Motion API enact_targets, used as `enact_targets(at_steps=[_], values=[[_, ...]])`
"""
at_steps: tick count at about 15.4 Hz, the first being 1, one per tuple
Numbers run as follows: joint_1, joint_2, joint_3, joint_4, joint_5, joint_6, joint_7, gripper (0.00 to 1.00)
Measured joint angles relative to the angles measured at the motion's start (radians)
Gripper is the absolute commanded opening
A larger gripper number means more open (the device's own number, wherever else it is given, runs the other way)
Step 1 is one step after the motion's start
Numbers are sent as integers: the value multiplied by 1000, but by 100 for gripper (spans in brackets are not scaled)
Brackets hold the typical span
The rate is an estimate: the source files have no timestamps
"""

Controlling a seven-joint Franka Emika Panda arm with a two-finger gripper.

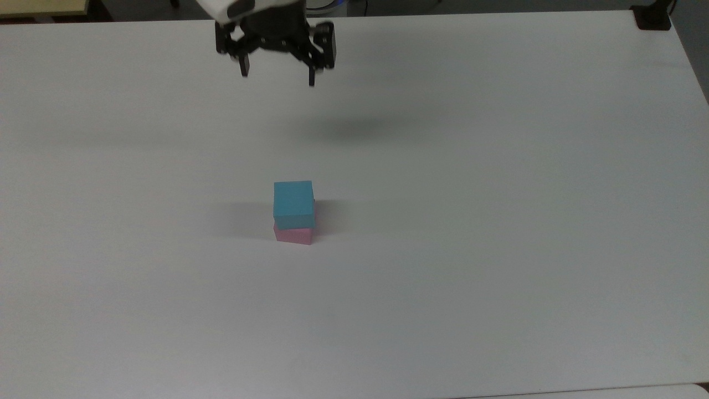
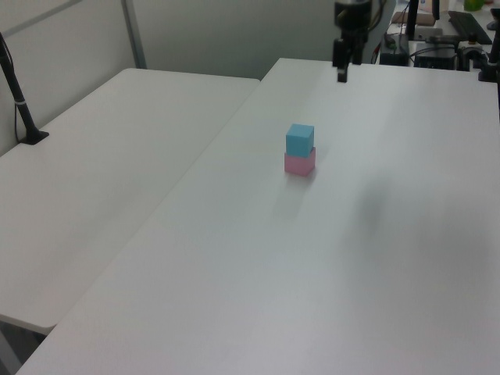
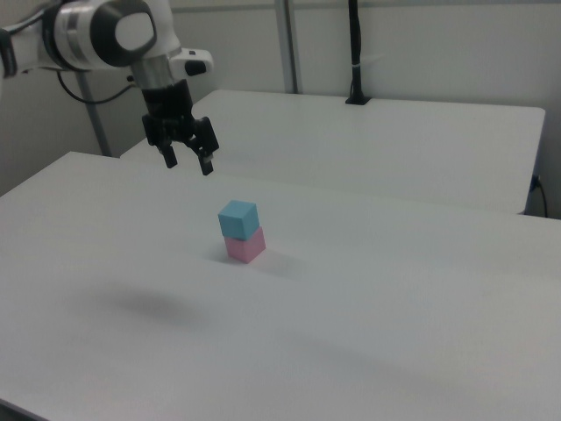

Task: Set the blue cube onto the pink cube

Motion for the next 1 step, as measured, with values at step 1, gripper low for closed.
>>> enact_targets(at_steps=[1], values=[[-1,-24,-3,-10,0,-19,-13,100]])
